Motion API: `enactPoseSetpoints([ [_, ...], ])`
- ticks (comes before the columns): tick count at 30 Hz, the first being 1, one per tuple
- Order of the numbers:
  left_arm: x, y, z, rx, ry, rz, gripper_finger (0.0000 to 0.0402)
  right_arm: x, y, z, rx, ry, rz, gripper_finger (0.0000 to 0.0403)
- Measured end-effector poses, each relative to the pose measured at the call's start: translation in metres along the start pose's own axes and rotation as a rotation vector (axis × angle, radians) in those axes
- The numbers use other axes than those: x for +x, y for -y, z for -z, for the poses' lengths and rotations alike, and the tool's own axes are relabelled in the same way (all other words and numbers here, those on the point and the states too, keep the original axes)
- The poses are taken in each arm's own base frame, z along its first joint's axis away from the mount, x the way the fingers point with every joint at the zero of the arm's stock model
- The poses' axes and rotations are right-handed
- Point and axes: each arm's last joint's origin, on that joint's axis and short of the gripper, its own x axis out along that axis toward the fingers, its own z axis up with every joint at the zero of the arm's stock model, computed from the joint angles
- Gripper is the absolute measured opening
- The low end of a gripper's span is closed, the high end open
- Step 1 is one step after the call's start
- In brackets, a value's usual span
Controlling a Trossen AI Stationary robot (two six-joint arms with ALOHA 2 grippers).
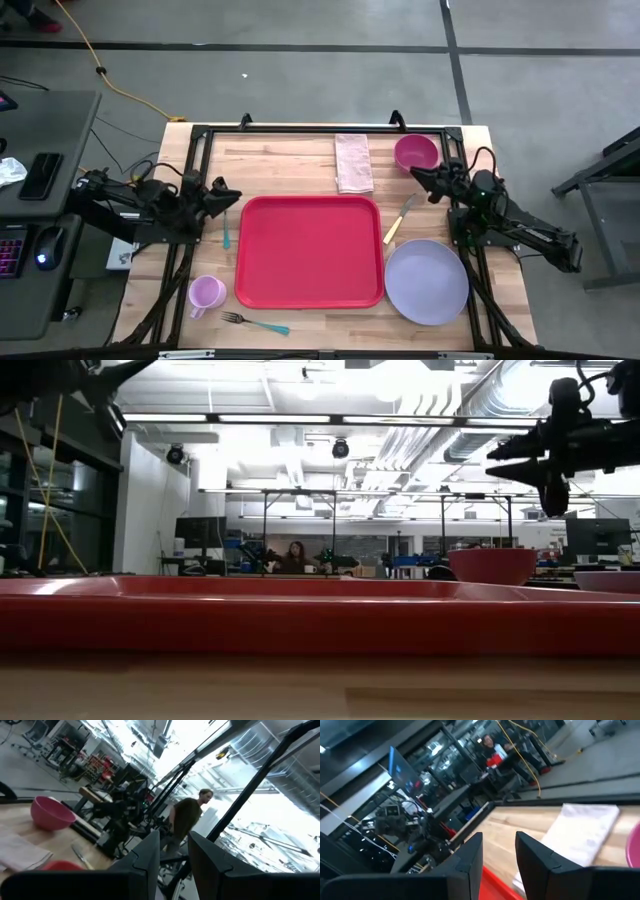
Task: Set up tray
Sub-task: Put the purple mug on the top left of the red serving tray
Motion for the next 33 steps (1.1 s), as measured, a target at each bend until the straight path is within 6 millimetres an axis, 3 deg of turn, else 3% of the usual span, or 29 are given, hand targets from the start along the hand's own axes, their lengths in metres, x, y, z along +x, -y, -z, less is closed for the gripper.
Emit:
enactPoseSetpoints([
  [33, 0.0001, -0.0012, 0.0, -0.016, 0.008, -0.037, 0.0134, -0.0006, -0.0053, -0.008, -0.171, 0.098, -0.02, 0.0094],
])
